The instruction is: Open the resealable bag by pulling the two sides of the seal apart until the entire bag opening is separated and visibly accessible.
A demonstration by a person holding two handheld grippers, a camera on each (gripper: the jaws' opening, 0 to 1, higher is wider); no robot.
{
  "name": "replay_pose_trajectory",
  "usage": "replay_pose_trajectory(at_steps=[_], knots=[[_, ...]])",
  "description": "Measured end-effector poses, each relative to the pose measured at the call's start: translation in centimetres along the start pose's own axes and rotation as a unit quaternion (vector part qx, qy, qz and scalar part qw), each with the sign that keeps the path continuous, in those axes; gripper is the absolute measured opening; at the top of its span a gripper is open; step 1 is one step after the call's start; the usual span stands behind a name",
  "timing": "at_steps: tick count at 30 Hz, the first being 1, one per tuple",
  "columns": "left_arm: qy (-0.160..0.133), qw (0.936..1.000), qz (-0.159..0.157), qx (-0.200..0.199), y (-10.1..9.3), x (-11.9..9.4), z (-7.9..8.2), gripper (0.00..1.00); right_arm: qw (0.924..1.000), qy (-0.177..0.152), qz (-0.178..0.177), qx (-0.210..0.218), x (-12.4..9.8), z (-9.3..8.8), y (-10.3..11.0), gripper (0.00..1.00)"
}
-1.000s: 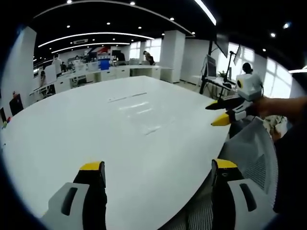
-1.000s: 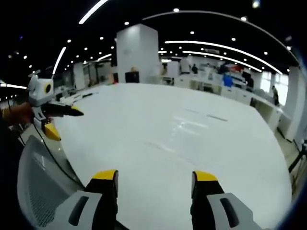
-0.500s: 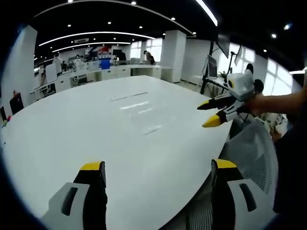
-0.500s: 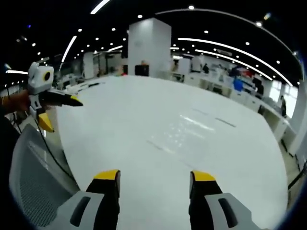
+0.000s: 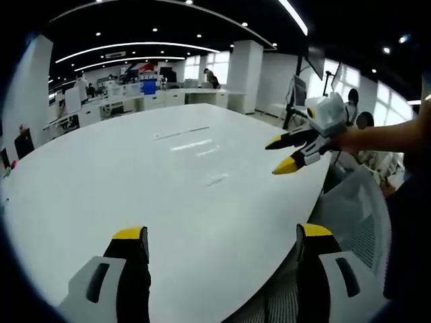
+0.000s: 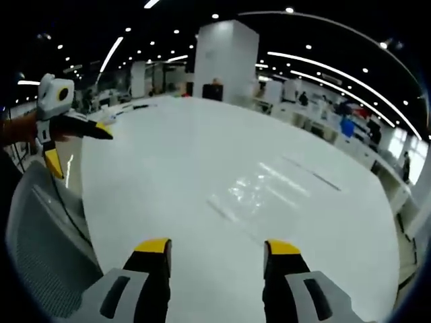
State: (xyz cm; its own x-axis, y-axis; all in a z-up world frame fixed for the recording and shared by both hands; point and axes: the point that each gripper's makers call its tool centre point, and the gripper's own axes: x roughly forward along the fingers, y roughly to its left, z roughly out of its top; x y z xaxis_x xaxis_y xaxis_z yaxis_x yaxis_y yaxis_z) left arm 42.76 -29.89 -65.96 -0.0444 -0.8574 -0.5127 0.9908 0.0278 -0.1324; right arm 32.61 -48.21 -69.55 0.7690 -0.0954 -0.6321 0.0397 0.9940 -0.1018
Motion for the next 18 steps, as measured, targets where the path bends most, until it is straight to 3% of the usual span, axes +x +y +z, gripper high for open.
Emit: replay_pose_trajectory(at_steps=[6,10,18], knots=[[0.003,1.0000,0.003,-0.004,0.2,0.1,-0.2,0.89,0.9998,0.004,0.006,-0.016,1.1,0.2,-0.1,0.50],[-0.005,1.0000,0.006,-0.006,0.3,0.0,0.2,0.87,0.9998,0.004,-0.008,-0.016,1.7,0.3,-0.7,0.42],[0.007,0.9999,0.011,-0.005,0.5,0.3,-0.5,0.87,0.9994,0.006,-0.016,-0.029,3.5,0.6,-1.1,0.37]])
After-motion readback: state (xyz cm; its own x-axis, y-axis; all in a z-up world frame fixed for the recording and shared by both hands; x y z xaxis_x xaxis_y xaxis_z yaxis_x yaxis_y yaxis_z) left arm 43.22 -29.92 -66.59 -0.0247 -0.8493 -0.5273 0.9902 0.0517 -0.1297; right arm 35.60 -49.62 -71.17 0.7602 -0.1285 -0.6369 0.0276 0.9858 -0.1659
